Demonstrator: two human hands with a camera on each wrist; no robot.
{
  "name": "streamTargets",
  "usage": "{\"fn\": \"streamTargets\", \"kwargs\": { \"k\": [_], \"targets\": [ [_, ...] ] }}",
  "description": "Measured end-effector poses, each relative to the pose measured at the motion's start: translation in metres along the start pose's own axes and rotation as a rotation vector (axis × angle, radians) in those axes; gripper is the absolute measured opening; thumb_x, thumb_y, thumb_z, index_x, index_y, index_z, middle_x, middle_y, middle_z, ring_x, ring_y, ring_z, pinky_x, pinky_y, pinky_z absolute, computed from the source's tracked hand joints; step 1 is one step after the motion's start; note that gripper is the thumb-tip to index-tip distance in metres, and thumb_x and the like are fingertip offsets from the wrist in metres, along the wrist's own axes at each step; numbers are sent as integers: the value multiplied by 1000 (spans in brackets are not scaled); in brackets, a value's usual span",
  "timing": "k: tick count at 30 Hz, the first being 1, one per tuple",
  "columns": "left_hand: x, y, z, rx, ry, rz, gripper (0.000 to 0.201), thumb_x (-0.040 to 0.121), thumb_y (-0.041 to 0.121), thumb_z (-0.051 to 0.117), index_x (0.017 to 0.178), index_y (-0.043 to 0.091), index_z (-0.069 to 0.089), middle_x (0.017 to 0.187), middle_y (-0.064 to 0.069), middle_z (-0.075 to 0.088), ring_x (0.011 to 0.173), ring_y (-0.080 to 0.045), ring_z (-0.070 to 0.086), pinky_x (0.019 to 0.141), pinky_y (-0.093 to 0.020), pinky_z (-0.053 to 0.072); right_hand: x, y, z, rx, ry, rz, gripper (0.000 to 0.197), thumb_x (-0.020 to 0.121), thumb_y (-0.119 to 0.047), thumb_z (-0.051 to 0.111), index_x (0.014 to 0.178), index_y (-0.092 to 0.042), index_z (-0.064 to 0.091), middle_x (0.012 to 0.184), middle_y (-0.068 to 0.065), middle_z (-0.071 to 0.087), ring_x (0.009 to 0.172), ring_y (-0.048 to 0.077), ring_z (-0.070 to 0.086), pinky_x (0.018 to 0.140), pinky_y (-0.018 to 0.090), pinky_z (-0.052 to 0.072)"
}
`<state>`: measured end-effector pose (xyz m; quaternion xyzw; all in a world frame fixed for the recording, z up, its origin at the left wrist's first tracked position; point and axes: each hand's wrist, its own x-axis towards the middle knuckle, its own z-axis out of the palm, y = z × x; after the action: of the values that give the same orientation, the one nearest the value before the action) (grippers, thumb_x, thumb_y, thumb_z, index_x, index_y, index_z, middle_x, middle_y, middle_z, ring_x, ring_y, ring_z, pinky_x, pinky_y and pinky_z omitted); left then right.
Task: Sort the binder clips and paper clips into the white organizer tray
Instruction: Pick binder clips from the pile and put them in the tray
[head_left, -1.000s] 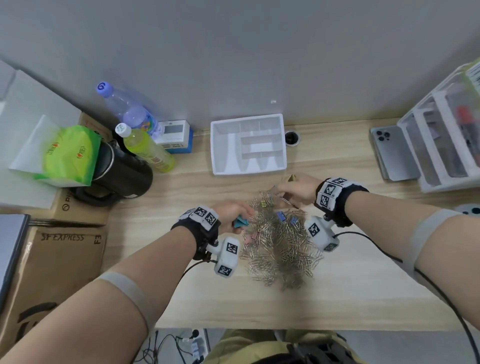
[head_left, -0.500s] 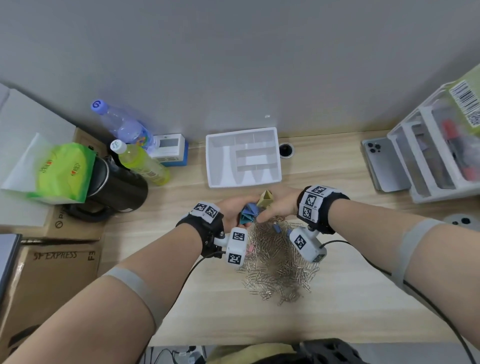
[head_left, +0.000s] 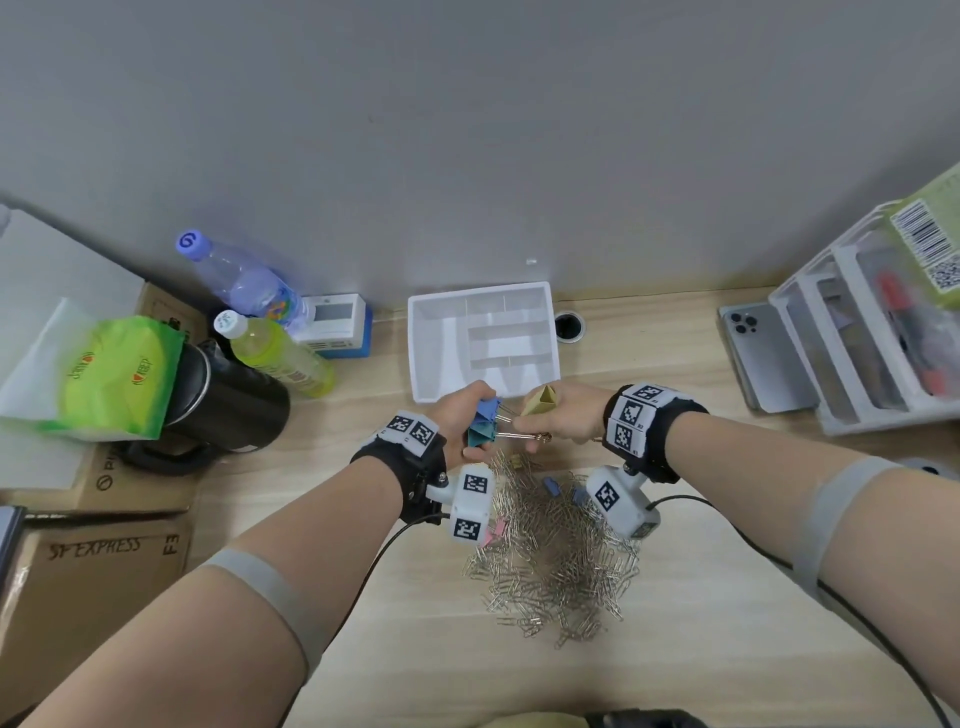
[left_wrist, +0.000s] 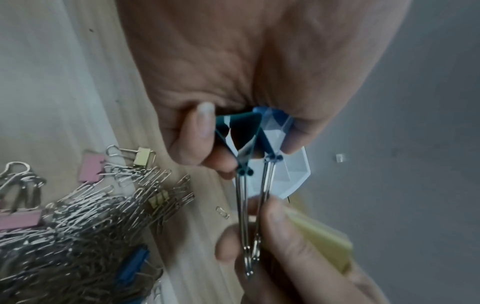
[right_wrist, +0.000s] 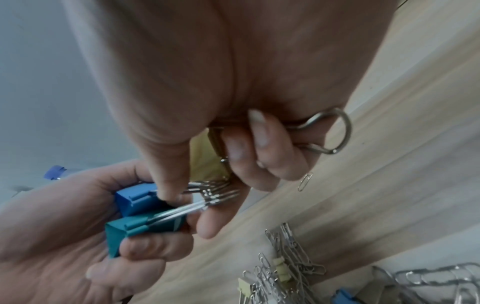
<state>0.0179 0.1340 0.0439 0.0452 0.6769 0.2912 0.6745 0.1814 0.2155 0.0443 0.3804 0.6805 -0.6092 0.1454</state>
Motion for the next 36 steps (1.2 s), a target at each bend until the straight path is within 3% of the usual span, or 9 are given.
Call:
{"fn": "streamTargets", "kwargs": {
  "k": [4,7,11,16,19,25,28,32,36],
  "targets": [
    [7,11,-3,45,88,93,15,89,20,51,85,6,47,70,-13,46,47,-20,39,39,-20,22,4,2,-12,210,6,119,26,94,-35,62,85,-11,67,72,1,67,41,7,30,37,19,23],
    [11,20,-2,76,71,144,12,93,13,46,82,9,45,67,-8,43,50,-17,36,42,-23,25,11,4,-20,423,111,176,18,89,-30,68,93,-12,66,78,3,67,46,9,32,42,20,24],
    [15,31,-2,137,28,252,20,98,12,43,78,10,44,62,-6,39,51,-17,36,47,-26,30,22,-1,-34,438,264,257,34,71,-43,77,76,-9,78,93,19,74,55,18,39,48,27,30],
    [18,55,0,121,12,290,17,98,6,43,86,5,55,73,-11,48,62,-20,48,57,-29,43,40,-15,-59,623,258,320,21,85,-25,73,76,-9,64,78,5,59,49,7,38,38,17,29],
    [24,71,-1,243,12,351,20,92,-2,50,108,6,60,93,-9,58,81,-19,59,68,-31,54,52,-25,-70,685,320,282,20,87,-23,73,81,-8,60,70,1,54,44,5,40,36,16,31],
    [46,86,-3,871,193,637,26,75,5,62,92,25,67,95,0,67,89,-20,64,76,-25,54,53,-51,-76,205,464,20,22,78,-24,75,75,-3,69,64,10,68,56,18,59,51,27,51],
    [54,93,-1,865,231,695,21,78,15,67,96,26,70,90,2,69,84,-17,64,73,-23,53,60,-56,-76,40,471,-85,21,80,-17,71,73,2,68,70,13,72,64,22,65,74,40,58],
    [65,94,0,883,278,748,17,85,17,65,99,24,73,84,8,68,72,-1,61,61,-4,41,76,-48,-75,26,486,-120,13,80,-13,73,81,-1,68,78,15,73,78,32,71,77,46,58],
    [74,92,0,993,344,778,17,84,12,62,94,20,73,77,3,64,73,-17,59,65,-21,43,83,-46,-72,40,497,-160,12,75,-10,74,80,-1,68,77,17,72,77,36,69,74,50,58]
  ]
}}
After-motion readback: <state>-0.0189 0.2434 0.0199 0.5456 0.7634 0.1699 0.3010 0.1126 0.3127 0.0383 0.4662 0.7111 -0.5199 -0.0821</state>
